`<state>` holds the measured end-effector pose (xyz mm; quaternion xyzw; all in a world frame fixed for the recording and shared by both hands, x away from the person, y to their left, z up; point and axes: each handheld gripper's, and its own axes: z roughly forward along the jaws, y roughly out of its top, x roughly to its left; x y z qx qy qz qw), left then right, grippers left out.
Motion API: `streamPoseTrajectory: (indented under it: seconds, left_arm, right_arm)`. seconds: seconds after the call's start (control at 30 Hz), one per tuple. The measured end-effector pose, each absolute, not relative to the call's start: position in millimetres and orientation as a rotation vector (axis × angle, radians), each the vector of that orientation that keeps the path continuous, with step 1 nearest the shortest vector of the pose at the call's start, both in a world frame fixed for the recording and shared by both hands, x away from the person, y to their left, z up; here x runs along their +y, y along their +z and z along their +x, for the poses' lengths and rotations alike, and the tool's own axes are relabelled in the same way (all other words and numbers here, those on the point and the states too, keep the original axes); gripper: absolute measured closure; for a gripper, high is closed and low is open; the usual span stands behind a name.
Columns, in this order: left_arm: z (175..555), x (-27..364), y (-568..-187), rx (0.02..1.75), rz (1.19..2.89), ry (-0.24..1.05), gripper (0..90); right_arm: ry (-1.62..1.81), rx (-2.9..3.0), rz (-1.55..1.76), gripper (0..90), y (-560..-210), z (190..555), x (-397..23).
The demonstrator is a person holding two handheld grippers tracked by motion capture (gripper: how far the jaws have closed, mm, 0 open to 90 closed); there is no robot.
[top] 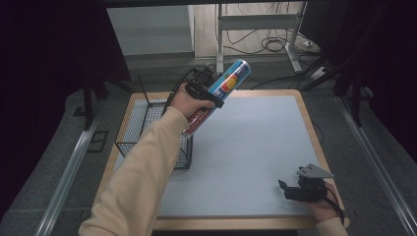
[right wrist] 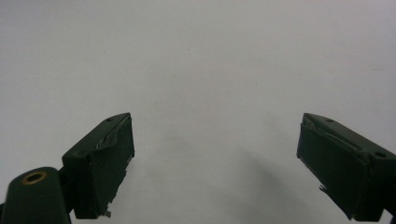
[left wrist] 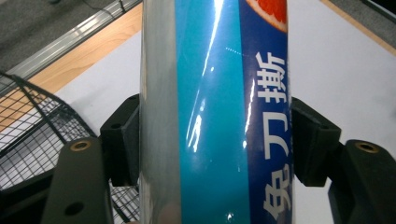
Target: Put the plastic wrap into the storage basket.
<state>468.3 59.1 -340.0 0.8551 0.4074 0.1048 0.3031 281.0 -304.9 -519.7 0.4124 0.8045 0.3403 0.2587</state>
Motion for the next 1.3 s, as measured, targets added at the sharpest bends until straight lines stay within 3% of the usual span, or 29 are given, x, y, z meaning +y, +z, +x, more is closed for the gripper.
streamPoseTrajectory:
  seconds: [1.3]
  left_arm:
    - [484.7,139.0,-373.4,1.275,2.248,0.344,31.8]
  right_arm:
    - [0.909,2.182,1.120,11.2,-521.2,281.8,-304.8]
